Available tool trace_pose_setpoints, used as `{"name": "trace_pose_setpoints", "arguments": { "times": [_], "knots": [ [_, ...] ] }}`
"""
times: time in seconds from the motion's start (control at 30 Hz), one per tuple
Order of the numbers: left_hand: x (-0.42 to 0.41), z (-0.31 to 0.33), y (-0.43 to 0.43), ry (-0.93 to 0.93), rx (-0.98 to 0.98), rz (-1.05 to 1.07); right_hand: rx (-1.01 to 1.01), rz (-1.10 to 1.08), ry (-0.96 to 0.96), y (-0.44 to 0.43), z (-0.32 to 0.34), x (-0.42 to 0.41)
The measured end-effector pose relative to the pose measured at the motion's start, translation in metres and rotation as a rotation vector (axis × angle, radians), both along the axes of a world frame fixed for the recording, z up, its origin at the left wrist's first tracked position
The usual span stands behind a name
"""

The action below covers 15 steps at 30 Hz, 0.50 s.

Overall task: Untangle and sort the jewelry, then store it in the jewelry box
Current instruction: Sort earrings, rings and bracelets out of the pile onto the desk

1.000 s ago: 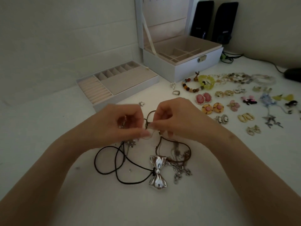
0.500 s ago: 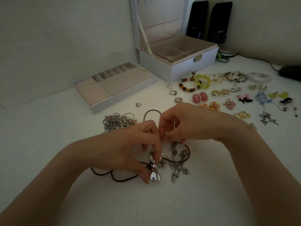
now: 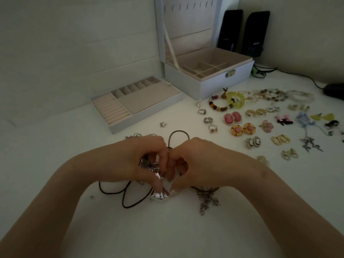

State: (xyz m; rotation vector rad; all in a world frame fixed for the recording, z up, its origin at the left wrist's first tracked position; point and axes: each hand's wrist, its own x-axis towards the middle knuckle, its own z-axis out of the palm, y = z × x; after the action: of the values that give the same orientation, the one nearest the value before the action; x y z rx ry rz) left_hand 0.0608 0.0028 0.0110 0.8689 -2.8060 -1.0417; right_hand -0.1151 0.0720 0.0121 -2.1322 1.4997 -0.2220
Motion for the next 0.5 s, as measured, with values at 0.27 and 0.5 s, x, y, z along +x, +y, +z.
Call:
{"name": "trace_pose_setpoints", "arguments": {
  "times": [0.27,0.5],
  "knots": [
    [-0.028,-0.017,-0.049,0.211,-0.401,0.519,0.049,0.01,-0.155,-0.003,-0.001,0.0],
    [-0.052,-0.027,-0.068,0.063,-0.493,0.457,-0.07,-0.244,-0.328,0.002,0.009,-0.015]
  ]
}}
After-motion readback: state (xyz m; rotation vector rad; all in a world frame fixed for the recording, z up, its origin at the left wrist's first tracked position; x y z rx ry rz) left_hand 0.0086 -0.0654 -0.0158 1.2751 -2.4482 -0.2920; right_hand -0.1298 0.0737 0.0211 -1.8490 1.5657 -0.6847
